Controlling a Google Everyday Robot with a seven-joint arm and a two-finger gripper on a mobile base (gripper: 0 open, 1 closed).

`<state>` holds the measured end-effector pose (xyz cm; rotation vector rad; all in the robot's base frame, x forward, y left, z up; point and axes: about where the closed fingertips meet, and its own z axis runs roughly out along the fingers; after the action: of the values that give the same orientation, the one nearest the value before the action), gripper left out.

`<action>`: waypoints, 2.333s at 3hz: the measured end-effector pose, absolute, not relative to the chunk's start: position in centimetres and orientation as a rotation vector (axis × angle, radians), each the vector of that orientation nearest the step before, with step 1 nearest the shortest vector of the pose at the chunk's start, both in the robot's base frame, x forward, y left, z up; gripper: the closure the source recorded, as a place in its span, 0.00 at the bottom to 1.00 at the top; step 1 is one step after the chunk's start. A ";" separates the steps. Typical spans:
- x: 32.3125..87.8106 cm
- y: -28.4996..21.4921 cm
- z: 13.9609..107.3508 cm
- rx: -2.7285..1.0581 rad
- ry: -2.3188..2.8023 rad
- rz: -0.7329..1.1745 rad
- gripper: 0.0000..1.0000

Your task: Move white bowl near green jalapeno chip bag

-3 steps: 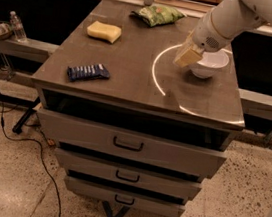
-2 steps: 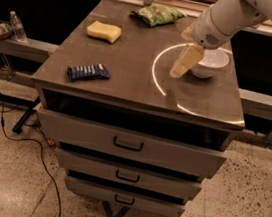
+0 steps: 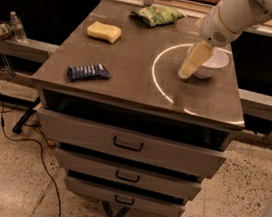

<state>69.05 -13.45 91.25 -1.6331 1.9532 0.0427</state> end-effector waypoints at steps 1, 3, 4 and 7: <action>70.5 -16.0 87.9 -1.622 2.037 0.003 0.00; 70.6 -18.8 85.5 -1.589 2.130 -0.050 0.16; 70.1 -19.6 85.4 -1.568 2.156 -0.084 0.40; 70.3 -13.7 90.9 -1.714 1.986 -0.287 1.00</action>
Offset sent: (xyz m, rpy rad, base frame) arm 0.0192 -0.0579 -0.0657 -0.0957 0.0803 -0.1196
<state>70.26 -13.71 90.90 -1.7141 1.9859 -0.2867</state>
